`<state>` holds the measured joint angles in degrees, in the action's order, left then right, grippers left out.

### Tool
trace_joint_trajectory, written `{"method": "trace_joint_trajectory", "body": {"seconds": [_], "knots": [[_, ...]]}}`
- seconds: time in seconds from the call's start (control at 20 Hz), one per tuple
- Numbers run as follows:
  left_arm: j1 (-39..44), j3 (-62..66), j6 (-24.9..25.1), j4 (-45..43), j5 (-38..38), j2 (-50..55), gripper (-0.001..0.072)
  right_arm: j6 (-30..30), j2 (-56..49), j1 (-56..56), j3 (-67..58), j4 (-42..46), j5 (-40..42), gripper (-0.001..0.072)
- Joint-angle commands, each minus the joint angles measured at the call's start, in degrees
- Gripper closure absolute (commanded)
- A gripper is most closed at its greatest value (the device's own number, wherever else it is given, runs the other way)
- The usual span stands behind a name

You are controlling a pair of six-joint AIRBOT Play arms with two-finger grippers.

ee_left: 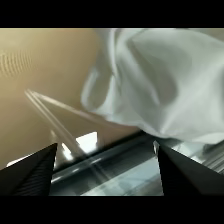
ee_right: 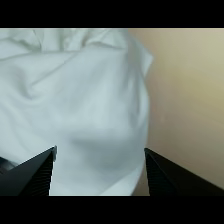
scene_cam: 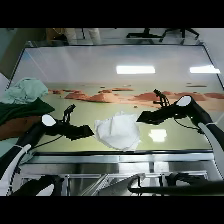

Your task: Fold the shirts.

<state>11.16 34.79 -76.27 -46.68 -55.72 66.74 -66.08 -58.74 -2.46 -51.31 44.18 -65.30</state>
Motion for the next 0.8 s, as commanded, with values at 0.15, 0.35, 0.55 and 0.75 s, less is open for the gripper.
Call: {"method": "trace_joint_trajectory", "body": {"seconds": [0.15, 0.35, 0.55, 0.75], "knots": [[-0.3, -8.0, 14.4, 20.3, 13.7, 3.4, 0.003, 13.6, -9.7, -0.9, 0.3, -16.0, 1.9, 0.0092], [2.7, -7.6, 24.1, 31.3, 11.8, 10.6, 0.0059, 17.7, -10.8, -0.9, 0.3, -20.4, -1.6, 0.0502], [6.4, -1.6, 25.7, 31.2, 5.6, 12.9, 0.0688, 18.1, -8.5, 0.0, 0.1, -21.1, -4.7, 0.0693], [3.4, 6.8, 23.0, 31.2, -3.2, 6.6, 0.0692, 18.1, -1.1, 5.3, -1.3, -26.3, -10.1, 0.0693]]}}
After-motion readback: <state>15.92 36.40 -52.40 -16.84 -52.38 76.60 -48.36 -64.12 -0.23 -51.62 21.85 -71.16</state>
